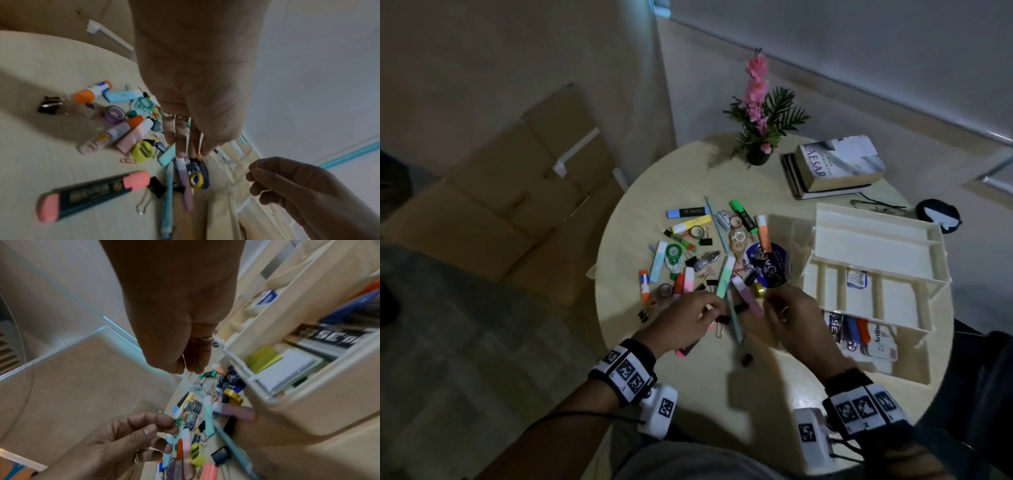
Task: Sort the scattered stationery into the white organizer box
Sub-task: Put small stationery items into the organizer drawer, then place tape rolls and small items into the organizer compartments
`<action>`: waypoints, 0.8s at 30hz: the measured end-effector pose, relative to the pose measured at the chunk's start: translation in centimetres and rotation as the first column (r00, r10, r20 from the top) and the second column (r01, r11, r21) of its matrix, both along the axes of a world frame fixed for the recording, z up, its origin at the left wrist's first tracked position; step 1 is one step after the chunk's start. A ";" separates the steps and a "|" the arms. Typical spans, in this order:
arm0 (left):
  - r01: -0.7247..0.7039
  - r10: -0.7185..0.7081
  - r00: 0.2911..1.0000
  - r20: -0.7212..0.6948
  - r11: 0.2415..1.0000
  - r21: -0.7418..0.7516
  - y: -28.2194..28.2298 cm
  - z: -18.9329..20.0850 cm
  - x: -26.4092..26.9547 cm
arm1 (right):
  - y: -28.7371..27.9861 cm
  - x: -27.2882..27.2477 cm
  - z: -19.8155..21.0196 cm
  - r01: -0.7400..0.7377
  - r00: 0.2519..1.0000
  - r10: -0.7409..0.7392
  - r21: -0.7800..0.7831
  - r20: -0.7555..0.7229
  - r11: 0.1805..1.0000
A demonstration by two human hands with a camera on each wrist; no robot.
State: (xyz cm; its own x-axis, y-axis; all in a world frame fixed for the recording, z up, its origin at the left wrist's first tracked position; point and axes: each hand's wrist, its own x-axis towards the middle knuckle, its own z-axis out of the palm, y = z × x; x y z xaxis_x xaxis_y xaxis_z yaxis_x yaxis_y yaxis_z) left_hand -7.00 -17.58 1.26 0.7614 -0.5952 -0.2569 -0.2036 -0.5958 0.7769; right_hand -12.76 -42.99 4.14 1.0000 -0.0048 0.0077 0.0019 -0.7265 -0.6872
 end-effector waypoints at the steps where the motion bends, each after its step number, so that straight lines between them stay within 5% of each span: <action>1: -0.016 0.016 1.000 -0.009 1.000 0.002 1.1 -0.4 0.5 | 1.1 0.8 -0.4 -0.002 1.000 0.002 -0.016 -0.014 1.000; 12: -0.040 0.043 0.997 -0.062 0.998 0.042 8.8 -3.9 4.4 | 7.1 4.6 -6.1 -0.130 0.911 0.037 -0.201 -0.411 0.971; 18: -0.016 0.021 0.993 -0.114 0.999 0.040 10.0 -4.9 5.4 | 9.6 7.8 -6.2 -0.018 0.968 -0.038 -0.217 -0.247 0.976; 24: 0.018 -0.017 0.997 -0.072 1.000 0.006 10.3 -4.5 5.6 | 11.5 13.1 -7.4 -0.163 0.957 0.069 -0.327 -0.281 0.931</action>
State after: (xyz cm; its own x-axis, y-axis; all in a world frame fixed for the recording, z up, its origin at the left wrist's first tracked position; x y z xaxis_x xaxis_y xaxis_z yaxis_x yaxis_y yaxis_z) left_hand -1.40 -7.30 -3.28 0.7302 -0.6066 -0.3146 -0.1576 -0.5975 0.7862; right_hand 0.32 -31.48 -3.26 0.9598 0.0673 -0.2723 -0.0439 -0.9228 -0.3828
